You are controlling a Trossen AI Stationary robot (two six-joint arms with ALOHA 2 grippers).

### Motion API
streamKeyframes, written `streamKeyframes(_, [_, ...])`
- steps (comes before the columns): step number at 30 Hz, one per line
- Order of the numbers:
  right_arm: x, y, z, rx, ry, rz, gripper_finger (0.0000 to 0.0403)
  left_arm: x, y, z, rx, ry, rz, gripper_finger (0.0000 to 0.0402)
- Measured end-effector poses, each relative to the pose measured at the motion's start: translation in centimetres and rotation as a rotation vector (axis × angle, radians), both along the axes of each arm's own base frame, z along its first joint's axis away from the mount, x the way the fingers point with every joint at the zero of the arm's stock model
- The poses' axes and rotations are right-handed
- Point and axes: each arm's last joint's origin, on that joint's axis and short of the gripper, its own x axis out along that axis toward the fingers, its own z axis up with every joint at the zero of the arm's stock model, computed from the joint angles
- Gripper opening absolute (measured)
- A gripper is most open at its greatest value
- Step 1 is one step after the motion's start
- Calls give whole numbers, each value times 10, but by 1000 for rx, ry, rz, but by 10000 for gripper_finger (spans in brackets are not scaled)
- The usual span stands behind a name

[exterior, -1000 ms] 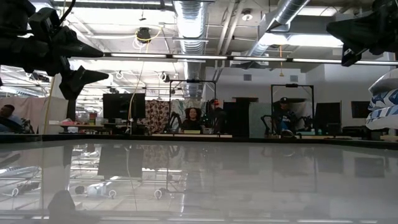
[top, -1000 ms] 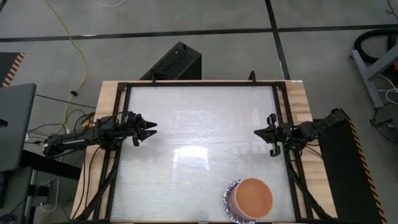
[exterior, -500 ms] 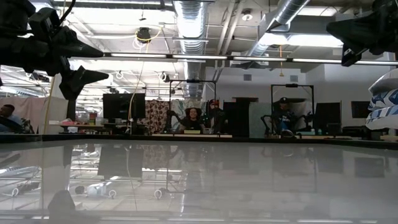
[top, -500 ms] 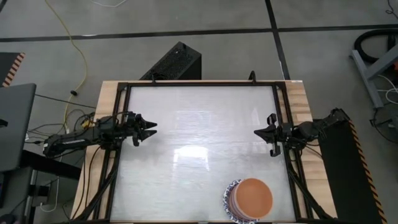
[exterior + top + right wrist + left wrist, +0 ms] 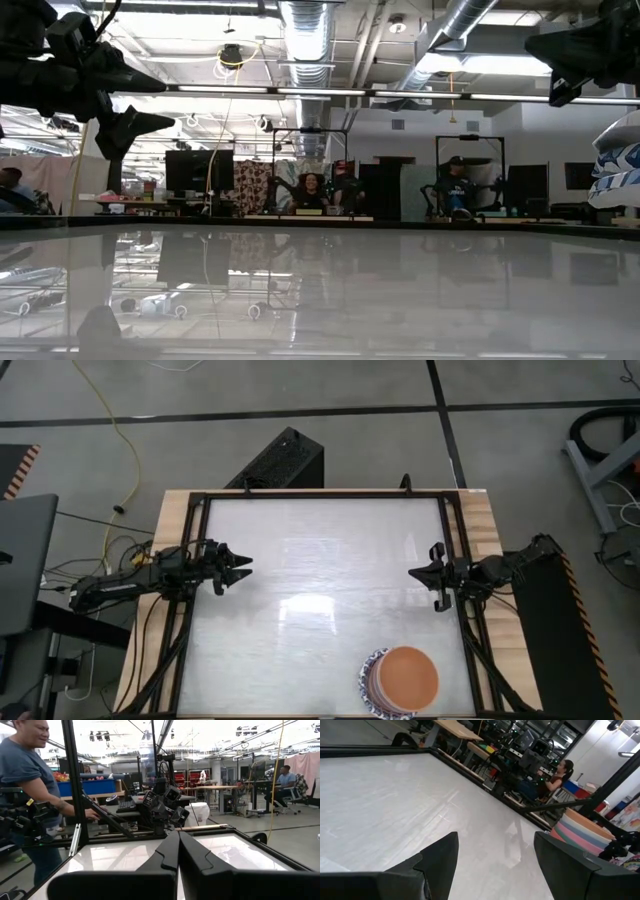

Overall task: Nest bowls inside each other
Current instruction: Return to Home Position

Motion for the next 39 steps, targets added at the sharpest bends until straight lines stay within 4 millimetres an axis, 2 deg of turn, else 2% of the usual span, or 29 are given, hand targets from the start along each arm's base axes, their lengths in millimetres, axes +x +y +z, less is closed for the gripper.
streamKeyframes(39, [0,0,0,0,0,0,27,0,0,0,20,3,1,249])
